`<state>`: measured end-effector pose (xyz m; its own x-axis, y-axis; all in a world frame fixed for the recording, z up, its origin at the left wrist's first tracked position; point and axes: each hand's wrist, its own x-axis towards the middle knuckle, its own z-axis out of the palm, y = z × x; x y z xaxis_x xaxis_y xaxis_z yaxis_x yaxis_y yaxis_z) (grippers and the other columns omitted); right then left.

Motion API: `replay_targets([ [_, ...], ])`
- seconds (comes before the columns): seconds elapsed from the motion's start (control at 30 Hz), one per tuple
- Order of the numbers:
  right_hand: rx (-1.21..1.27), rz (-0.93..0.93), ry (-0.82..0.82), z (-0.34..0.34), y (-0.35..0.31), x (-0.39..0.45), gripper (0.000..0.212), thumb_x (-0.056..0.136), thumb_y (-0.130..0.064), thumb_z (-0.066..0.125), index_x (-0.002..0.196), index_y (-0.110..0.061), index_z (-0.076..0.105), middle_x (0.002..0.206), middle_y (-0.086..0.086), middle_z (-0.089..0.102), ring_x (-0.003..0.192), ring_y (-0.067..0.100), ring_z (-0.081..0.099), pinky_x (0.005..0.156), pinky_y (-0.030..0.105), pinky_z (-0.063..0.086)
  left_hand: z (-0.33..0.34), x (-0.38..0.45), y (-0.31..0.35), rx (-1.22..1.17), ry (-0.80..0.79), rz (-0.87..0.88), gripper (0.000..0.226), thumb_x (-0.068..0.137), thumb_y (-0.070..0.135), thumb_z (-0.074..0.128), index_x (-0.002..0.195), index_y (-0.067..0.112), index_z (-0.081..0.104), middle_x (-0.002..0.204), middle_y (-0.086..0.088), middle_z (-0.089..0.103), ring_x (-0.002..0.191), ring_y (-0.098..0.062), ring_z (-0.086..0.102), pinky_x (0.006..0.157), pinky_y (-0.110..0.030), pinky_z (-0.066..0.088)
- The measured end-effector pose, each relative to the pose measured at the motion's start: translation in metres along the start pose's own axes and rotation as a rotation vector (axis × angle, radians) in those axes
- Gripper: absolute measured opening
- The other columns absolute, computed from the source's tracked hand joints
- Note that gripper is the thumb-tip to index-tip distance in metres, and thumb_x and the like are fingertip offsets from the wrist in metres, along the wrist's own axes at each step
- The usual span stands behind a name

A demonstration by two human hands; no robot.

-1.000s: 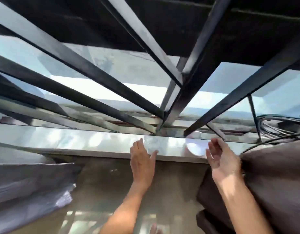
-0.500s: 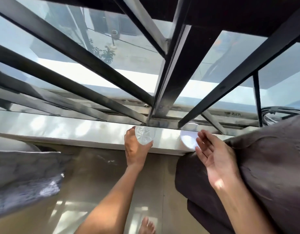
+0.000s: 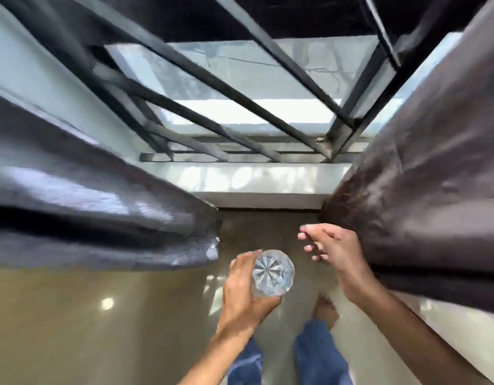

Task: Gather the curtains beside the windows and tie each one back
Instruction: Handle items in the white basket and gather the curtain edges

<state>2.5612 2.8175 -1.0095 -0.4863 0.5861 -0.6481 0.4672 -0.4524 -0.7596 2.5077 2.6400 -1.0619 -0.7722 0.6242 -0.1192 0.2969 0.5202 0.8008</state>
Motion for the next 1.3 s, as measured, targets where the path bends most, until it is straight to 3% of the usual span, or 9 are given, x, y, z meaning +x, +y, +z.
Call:
replay_targets([
  [0.23,0.075,0.031,0.141,0.02,0.051,-0.132,0.011,0.093,-0.013,0.058,0.093,-0.008,0.068,0.079,0.002,0.068,0.058,0.006,0.058,0.051,0.012,0.044,-0.086,-0.099,0.034,0.033,-0.182,0.115,0.064,0.054,0.033,0.079,0.114,0.019,0.06,0.108,0.001,0.062,0.1,-0.014,0.057,0.089,-0.024,0.043],
  [0.33,0.19,0.054,0.232,0.0,0.075,-0.178,0.016,0.095,-0.016,0.054,0.088,-0.011,0.067,0.072,-0.003,0.069,0.055,0.004,0.06,0.049,0.012,0.046,-0.087,-0.125,0.056,0.001,-0.247,0.128,0.06,0.055,0.031,0.082,0.109,0.02,0.061,0.104,-0.002,0.063,0.096,-0.014,0.055,0.087,-0.015,0.039],
  [0.43,0.198,0.04,0.34,-0.034,0.097,-0.219,0.022,0.094,-0.03,0.056,0.088,-0.014,0.069,0.078,-0.002,0.072,0.064,0.006,0.066,0.055,0.016,0.05,-0.066,-0.144,0.078,0.019,-0.364,0.244,0.067,0.055,0.031,0.083,0.113,0.01,0.06,0.106,-0.002,0.06,0.098,-0.014,0.053,0.087,-0.006,0.033],
  [0.57,0.106,-0.037,0.421,-0.081,0.114,-0.267,0.038,0.073,-0.052,0.065,0.083,-0.016,0.074,0.079,0.002,0.073,0.071,0.008,0.069,0.054,0.021,0.052,-0.02,-0.166,0.115,-0.003,-0.468,0.363,0.066,0.053,0.028,0.086,0.111,0.01,0.06,0.104,0.0,0.06,0.096,-0.015,0.054,0.084,-0.019,0.041],
  [0.73,-0.102,-0.168,0.665,-0.158,0.153,-0.314,0.009,0.077,-0.026,0.078,0.084,-0.02,0.078,0.075,-0.004,0.074,0.066,0.012,0.069,0.067,0.036,0.058,0.05,-0.199,0.166,0.01,-0.695,0.52,0.076,0.05,0.031,0.09,0.116,0.009,0.059,0.112,0.001,0.06,0.104,-0.011,0.051,0.092,-0.008,0.034],
  [0.9,-0.207,-0.175,1.033,-0.239,0.212,-0.369,0.006,0.077,-0.01,0.076,0.083,-0.009,0.078,0.078,0.002,0.074,0.073,0.0,0.064,0.066,0.002,0.043,0.121,-0.237,0.211,0.015,-0.935,0.744,0.099,0.055,0.059,0.077,0.135,0.007,0.048,0.125,-0.005,0.059,0.113,-0.017,0.056,0.096,-0.029,0.044],
  [1.07,0.136,-0.006,1.404,-0.315,0.288,-0.443,0.017,0.08,-0.008,0.072,0.069,-0.02,0.072,0.063,0.002,0.071,0.058,0.003,0.066,0.063,0.036,0.058,0.187,-0.303,0.251,-0.063,-0.961,0.705,0.066,0.073,0.055,0.067,0.125,0.015,0.058,0.113,0.004,0.064,0.102,-0.002,0.059,0.087,-0.019,0.048],
  [1.2,0.251,0.096,1.667,-0.366,0.356,-0.502,0.016,0.08,-0.007,0.07,0.068,-0.018,0.072,0.056,-0.004,0.068,0.055,0.013,0.068,0.062,0.046,0.058,0.244,-0.359,0.272,-0.075,-0.97,0.706,0.038,0.089,0.039,0.058,0.116,0.013,0.062,0.111,0.006,0.066,0.1,-0.006,0.063,0.085,-0.025,0.05],
  [1.3,0.414,0.169,1.777,-0.396,0.405,-0.533,0.01,0.082,-0.004,0.069,0.075,-0.01,0.071,0.059,0.0,0.067,0.054,0.018,0.068,0.062,0.045,0.059,0.283,-0.391,0.283,-0.104,-1.008,0.657,0.029,0.09,0.026,0.061,0.115,0.012,0.063,0.112,0.006,0.065,0.097,-0.004,0.062,0.085,-0.011,0.046],
])
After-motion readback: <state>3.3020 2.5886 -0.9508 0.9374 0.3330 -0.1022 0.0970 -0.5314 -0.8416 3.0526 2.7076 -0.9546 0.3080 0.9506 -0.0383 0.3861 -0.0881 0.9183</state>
